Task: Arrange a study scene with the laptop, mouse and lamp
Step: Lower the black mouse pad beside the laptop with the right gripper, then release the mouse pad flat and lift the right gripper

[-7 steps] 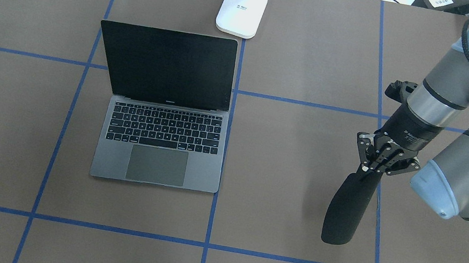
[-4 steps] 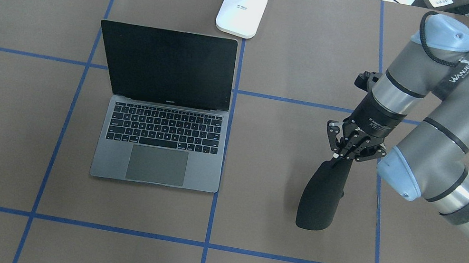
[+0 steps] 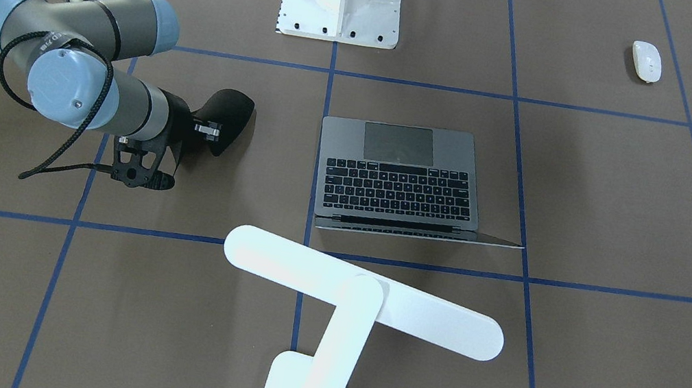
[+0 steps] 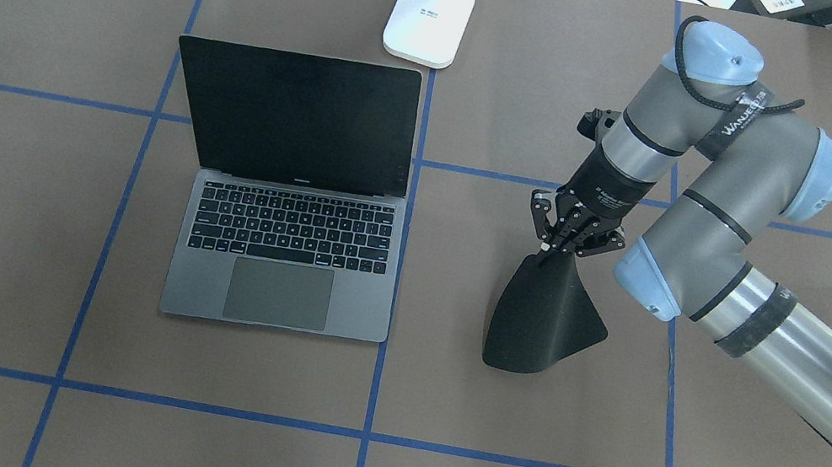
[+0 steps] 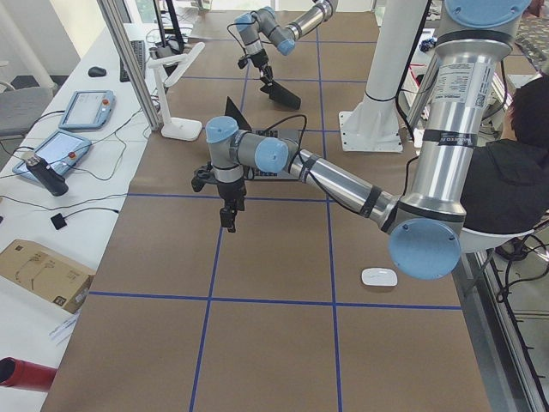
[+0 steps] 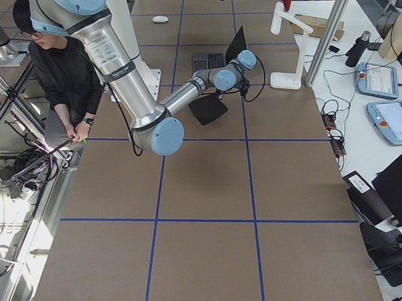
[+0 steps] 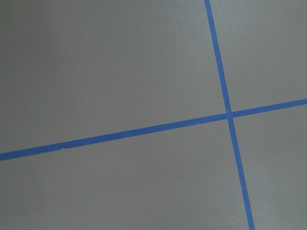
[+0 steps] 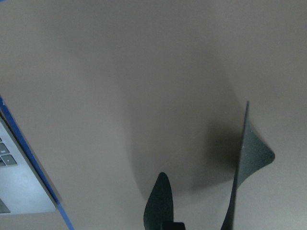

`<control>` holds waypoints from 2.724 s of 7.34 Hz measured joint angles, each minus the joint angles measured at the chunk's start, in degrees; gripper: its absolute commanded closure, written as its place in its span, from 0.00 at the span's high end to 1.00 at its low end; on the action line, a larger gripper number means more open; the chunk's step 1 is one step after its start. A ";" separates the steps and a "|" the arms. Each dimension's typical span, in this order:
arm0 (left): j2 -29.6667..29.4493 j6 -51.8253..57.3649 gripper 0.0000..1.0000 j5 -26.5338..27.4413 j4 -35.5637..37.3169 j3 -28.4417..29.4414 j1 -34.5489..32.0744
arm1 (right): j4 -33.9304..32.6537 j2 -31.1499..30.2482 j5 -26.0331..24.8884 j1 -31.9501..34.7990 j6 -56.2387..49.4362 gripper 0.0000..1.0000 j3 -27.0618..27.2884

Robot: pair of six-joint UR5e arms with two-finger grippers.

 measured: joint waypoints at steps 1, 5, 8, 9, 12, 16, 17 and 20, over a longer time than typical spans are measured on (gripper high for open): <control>0.00 -0.04 1.00 0.00 -0.74 0.59 0.00 | 4.01 1.35 -1.42 -0.86 1.06 0.00 -2.96; -0.46 -0.39 1.00 0.00 -1.20 1.25 0.00 | 7.20 5.88 -4.23 -2.73 2.08 0.00 -8.63; -0.82 -0.47 1.00 0.00 -1.23 1.55 0.00 | 7.27 6.70 -4.29 -2.78 4.17 0.00 -10.05; -0.91 -0.47 1.00 0.00 -1.25 1.66 0.00 | 7.27 6.85 -4.28 -2.78 4.35 0.00 -10.41; -1.17 -0.47 1.00 0.00 -1.28 1.90 0.00 | 7.49 7.31 -4.24 -2.78 4.44 0.54 -11.16; -1.44 -0.54 1.00 0.00 -1.42 2.49 0.00 | 9.04 7.44 -4.92 -2.77 4.39 0.99 -11.21; -1.47 -0.55 1.00 0.00 -1.49 2.55 0.00 | 9.09 7.66 -5.30 -2.64 4.37 0.99 -11.17; -1.52 -0.56 1.00 0.00 -1.54 2.64 -0.06 | 9.14 9.64 -7.62 -1.29 4.34 0.99 -11.14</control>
